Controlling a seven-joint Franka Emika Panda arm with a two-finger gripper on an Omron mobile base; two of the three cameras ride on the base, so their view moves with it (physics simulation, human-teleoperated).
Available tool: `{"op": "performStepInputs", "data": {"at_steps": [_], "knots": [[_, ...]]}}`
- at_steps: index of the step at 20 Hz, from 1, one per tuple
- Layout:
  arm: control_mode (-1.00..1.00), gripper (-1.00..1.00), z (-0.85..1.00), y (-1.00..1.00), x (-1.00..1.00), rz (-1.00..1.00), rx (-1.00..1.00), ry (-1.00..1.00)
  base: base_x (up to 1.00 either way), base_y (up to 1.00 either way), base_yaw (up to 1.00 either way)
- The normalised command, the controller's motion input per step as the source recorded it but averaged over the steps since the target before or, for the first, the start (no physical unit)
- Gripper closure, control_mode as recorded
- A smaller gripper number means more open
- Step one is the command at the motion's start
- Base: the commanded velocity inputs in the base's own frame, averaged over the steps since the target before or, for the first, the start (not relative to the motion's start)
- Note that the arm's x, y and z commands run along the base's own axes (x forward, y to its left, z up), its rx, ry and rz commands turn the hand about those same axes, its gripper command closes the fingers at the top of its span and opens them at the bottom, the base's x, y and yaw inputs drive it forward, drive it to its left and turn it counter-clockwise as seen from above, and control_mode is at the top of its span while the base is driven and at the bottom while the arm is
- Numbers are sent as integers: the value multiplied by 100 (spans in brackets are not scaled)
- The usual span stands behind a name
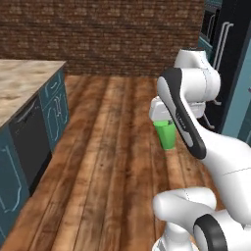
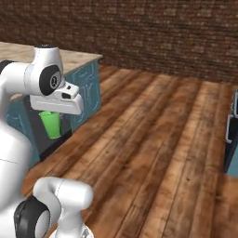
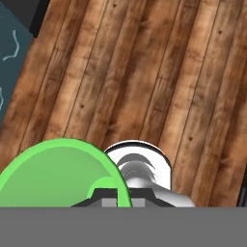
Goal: There is a tray on the dining counter. Grab the cup, mug, and pitcher and place them on the tray. The pitcher may be placed next to the tray if it cannot fit the tray.
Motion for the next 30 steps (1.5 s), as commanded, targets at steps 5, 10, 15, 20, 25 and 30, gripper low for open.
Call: {"op": "performStepInputs", "data": {"at_steps": [5, 10, 15, 20, 25, 30], "knots": [[100, 100, 0, 0, 0, 0, 0, 0, 100, 2, -25], [100, 100, 0, 0, 0, 0, 0, 0, 100, 25, -27], [100, 100, 0, 0, 0, 0, 0, 0, 100, 30, -24], [100, 100, 0, 0, 0, 0, 0, 0, 100, 25, -23], [100, 100, 0, 0, 0, 0, 0, 0, 100, 23, -23], [100, 100, 0, 0, 0, 0, 0, 0, 100, 27, -22]]}}
